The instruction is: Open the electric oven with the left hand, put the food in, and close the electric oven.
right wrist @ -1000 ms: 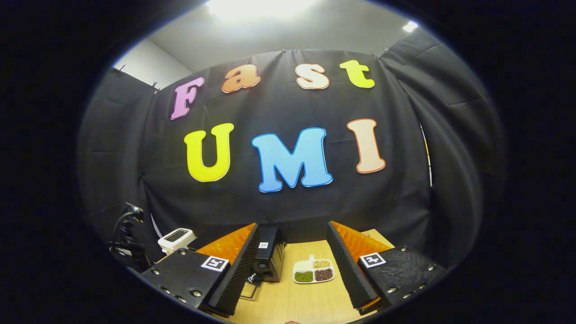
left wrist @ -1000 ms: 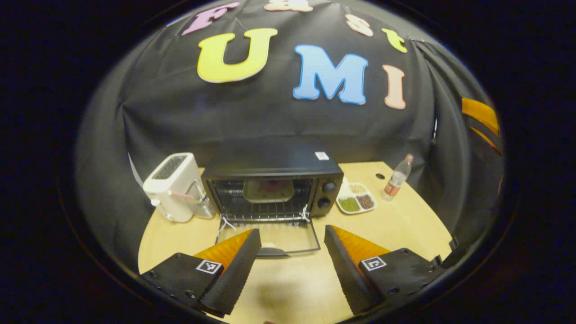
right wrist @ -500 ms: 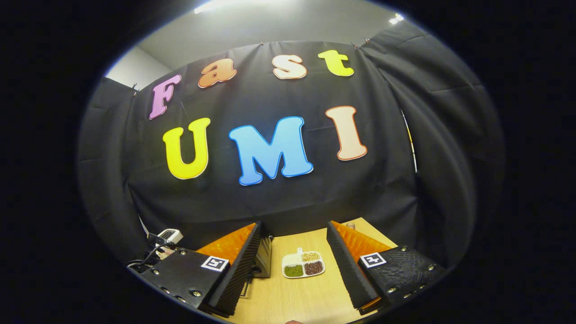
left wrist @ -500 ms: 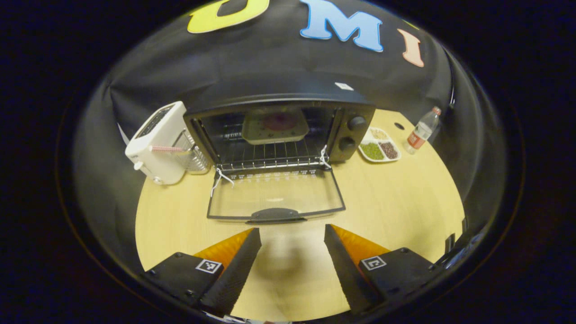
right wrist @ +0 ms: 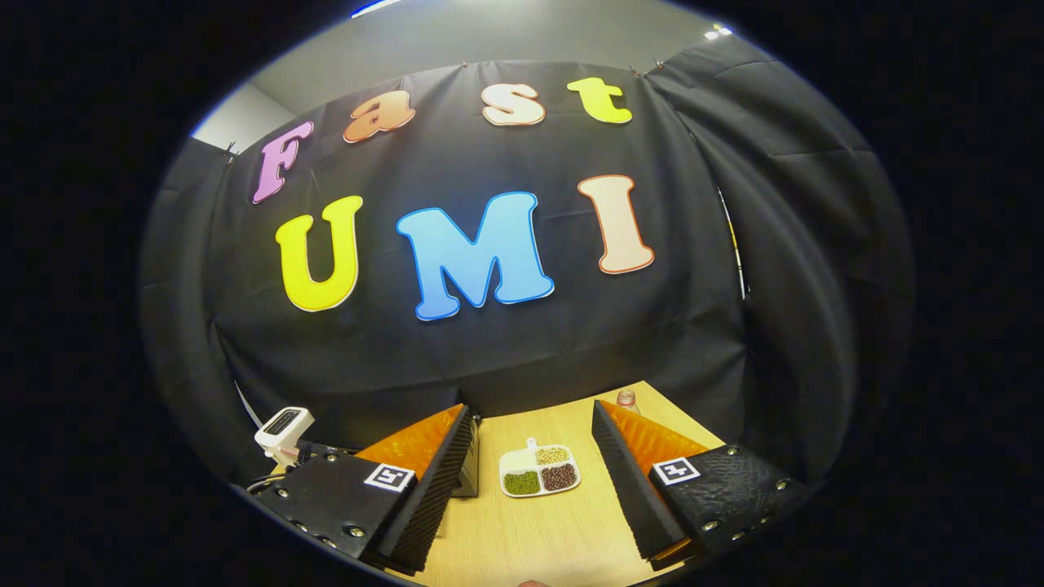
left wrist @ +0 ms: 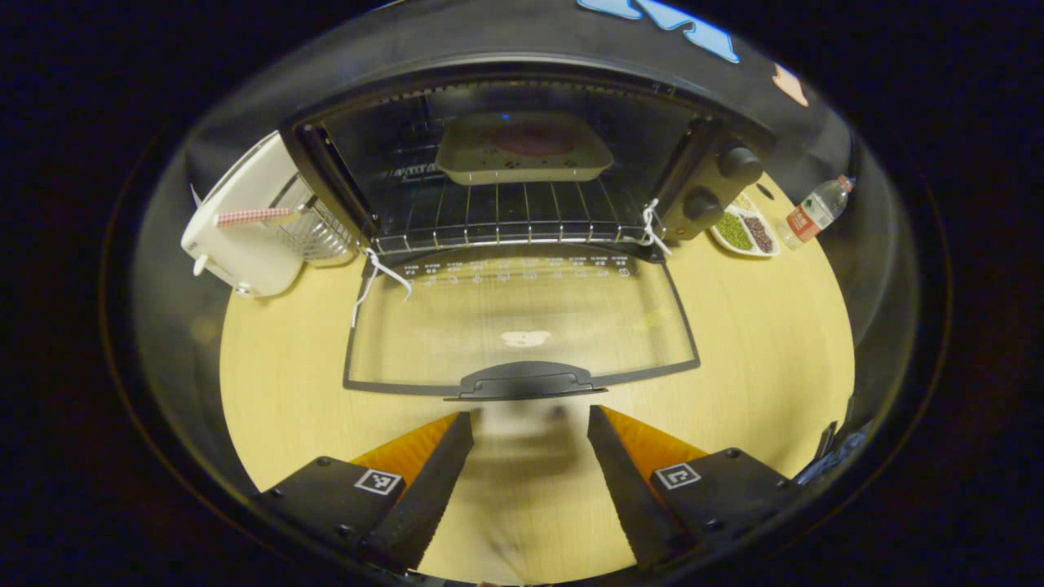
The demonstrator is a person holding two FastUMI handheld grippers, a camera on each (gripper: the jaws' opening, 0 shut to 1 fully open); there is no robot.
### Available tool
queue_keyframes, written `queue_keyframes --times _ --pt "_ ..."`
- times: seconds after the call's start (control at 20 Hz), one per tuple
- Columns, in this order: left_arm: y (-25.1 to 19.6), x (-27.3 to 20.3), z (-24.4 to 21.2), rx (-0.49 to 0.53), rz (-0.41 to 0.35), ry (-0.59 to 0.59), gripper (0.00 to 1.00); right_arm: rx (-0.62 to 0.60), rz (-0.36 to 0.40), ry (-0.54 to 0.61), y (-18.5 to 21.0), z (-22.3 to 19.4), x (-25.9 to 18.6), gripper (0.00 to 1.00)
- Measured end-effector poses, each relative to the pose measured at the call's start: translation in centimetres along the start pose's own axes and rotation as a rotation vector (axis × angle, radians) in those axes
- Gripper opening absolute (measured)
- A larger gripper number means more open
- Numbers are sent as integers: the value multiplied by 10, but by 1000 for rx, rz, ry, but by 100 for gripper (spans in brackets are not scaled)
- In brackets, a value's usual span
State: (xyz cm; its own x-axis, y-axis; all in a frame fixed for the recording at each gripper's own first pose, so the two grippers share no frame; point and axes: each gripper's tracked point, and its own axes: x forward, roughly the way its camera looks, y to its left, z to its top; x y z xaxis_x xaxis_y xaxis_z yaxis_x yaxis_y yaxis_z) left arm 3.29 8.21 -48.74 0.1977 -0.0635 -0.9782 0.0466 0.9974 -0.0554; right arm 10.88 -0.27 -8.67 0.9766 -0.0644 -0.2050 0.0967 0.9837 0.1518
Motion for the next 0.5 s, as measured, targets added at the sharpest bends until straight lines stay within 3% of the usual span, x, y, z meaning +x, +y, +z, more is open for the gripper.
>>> queue_keyframes --times 0.05,0.1,0.3,0.5 --pt "4 5 -1 6 12 14 100 3 -3 3 1 -1 3 91" --pt "5 10 -3 9 17 31 92 2 -6 7 1 -2 5 91" --pt "7 25 -5 -4 19 72 100 -1 -9 16 3 -4 10 91" --pt "8 33 -6 -4 32 92 97 5 -3 28 7 -9 14 91"
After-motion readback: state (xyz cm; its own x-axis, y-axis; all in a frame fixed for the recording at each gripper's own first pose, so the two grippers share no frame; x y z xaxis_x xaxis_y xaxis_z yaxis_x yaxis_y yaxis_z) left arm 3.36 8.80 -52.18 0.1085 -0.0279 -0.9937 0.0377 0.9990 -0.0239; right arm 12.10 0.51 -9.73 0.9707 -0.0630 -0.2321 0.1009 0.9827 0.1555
